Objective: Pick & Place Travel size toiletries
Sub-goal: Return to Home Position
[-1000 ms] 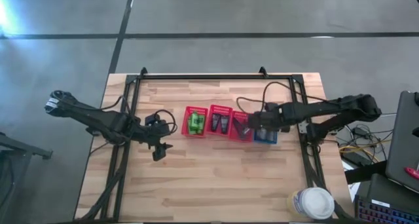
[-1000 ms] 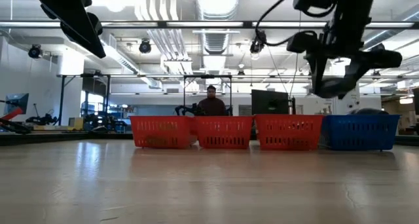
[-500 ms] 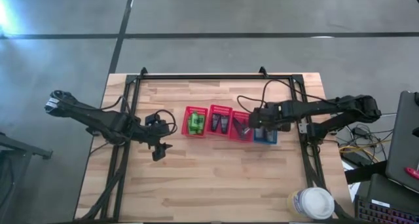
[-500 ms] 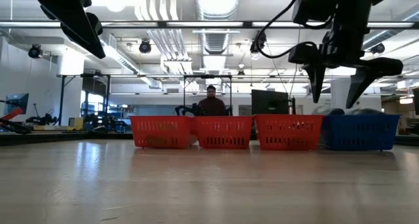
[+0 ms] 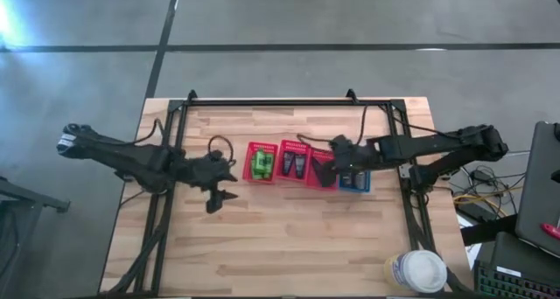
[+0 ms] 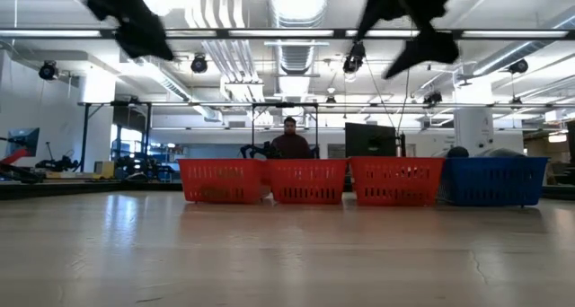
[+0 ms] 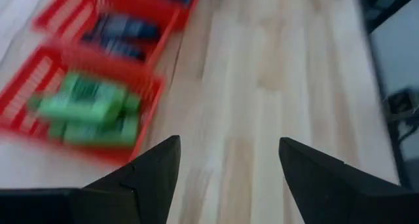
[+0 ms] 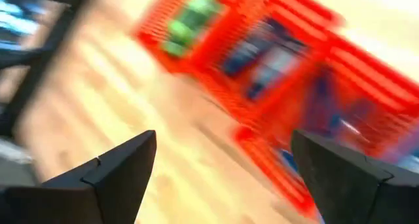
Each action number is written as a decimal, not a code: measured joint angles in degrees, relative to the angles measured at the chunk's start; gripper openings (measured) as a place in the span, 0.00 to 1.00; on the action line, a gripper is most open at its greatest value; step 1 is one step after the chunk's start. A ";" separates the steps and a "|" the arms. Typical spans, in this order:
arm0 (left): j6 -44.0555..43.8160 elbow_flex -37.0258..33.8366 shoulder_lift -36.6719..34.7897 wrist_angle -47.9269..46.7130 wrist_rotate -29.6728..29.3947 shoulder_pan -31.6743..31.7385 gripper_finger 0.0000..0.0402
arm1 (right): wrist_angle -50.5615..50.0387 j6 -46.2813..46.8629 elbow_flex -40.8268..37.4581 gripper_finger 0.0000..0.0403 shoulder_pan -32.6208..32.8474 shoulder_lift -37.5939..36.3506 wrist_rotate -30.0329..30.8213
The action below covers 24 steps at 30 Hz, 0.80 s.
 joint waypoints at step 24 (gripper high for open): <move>22.72 3.11 -3.07 21.07 35.05 54.61 0.66 | 11.53 -36.79 15.56 0.65 -19.11 5.98 -2.88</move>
